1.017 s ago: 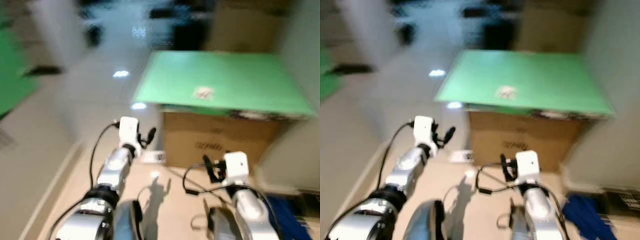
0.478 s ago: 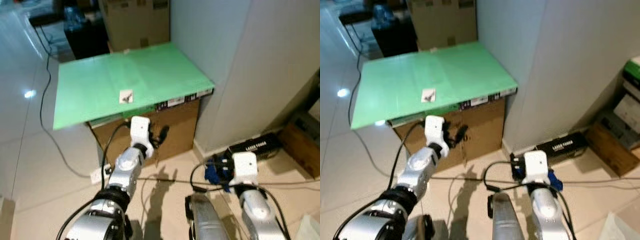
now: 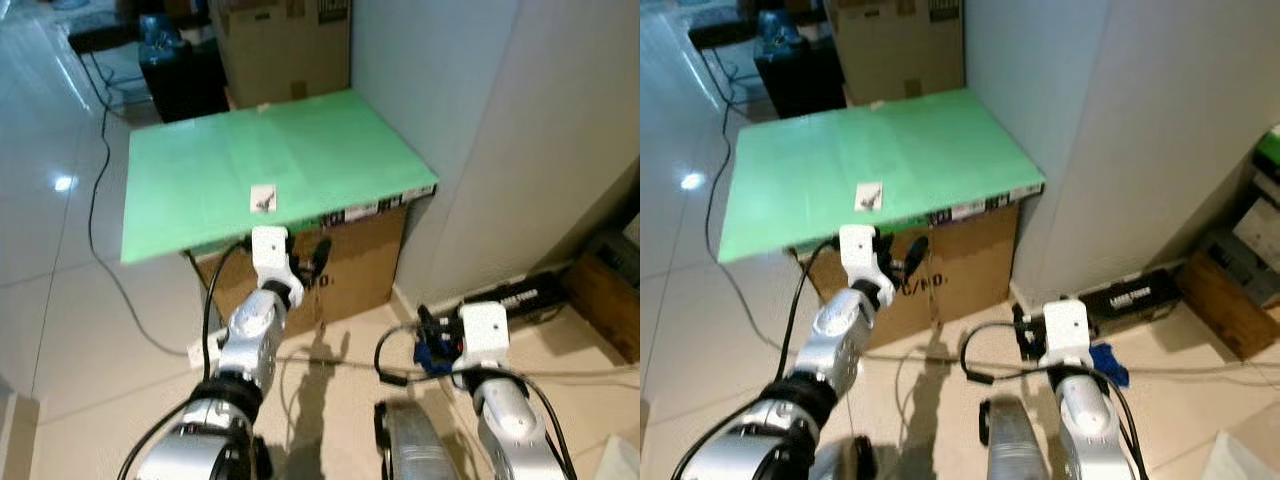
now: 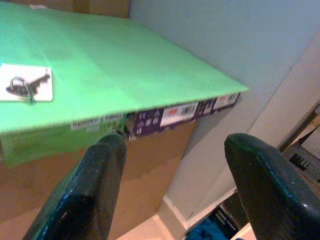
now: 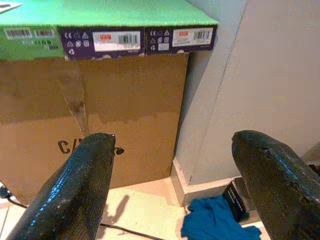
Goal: Hang keys on a hook
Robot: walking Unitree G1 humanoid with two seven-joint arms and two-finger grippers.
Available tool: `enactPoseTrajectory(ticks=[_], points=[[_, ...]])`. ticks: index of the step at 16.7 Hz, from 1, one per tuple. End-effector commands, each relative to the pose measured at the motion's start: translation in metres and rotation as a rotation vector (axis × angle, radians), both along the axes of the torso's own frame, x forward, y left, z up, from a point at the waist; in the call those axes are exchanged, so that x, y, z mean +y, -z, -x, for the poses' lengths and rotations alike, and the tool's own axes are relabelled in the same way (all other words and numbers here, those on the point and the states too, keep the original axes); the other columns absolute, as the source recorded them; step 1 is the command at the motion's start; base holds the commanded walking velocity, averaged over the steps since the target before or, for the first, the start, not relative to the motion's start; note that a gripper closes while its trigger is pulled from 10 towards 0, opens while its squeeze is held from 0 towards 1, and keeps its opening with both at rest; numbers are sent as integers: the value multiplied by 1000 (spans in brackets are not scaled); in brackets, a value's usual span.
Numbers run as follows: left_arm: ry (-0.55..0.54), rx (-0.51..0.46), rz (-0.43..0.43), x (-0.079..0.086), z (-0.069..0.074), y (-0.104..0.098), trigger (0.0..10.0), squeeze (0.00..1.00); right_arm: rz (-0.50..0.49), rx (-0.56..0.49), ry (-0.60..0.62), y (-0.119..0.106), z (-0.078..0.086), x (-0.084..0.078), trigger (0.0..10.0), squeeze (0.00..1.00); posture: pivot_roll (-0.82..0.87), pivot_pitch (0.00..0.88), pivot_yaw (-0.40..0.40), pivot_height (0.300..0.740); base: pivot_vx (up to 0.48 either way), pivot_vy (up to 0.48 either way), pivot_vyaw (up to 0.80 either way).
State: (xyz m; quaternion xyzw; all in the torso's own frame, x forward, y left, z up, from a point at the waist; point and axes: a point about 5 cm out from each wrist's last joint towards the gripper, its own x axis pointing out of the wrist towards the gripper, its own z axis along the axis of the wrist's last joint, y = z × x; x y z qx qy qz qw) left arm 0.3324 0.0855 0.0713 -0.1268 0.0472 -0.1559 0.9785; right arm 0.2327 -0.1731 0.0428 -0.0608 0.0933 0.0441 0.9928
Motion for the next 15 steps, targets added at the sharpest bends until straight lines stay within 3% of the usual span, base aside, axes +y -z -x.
enactPoseTrajectory(ticks=[1,5,11,13,15], points=[[-51,8,9,7,-1,0,10000,0,-10,-43,-26,-8,-2,5,10000,0,-190,26,86,684,0,0,0],[-80,33,-79,9,-6,1,10000,0,3,-35,-26,-6,-1,6,10000,0,-188,43,78,699,0,0,0],[-38,44,-155,-15,-30,-26,10000,0,-6,-13,-74,-4,13,16,10000,0,-211,114,77,699,0,0,0],[-46,48,-170,-23,-37,-36,10000,0,-18,-14,-102,-7,22,24,10000,0,-238,154,87,699,0,0,0],[-64,79,-164,-25,-41,-40,10000,0,5,-28,-208,-13,36,38,10000,0,-276,186,105,699,0,0,0]])
